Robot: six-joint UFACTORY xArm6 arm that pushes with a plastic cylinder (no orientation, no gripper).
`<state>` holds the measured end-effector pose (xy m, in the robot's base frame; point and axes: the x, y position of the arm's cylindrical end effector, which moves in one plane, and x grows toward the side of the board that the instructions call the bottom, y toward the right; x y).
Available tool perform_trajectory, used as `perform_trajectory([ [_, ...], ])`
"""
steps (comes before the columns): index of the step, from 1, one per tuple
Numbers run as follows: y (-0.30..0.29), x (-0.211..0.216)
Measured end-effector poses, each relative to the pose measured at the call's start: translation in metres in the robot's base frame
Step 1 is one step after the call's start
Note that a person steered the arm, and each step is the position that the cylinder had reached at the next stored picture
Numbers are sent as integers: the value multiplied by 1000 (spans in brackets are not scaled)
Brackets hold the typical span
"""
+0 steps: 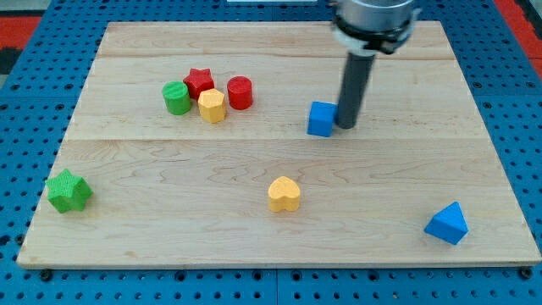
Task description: Place the blue triangle to the bottom of the yellow hexagon
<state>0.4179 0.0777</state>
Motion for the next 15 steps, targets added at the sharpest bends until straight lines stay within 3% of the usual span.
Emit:
perform_trajectory([
  [1,-84,-2],
  [2,17,23],
  [3,129,80],
  [4,165,140],
  [5,162,171],
  [6,106,177],
  [8,10,94],
  [9,-73,72],
  [10,-119,56],
  [11,-104,73],
  [12,-17,106],
  [13,19,49],
  [15,-106,35],
])
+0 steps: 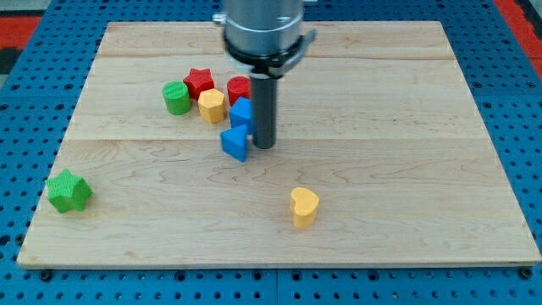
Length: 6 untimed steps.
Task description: Place the blue triangle to the bottom of the yellow hexagon
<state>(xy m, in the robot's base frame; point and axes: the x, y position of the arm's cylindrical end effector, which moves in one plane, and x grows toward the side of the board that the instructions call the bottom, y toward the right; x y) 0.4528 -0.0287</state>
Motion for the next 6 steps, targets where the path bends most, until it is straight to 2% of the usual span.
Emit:
perform_trajectory([
  [2,-34,42],
  [3,-73,29],
  [4,-81,8],
  [5,-85,10],
  [6,0,46],
])
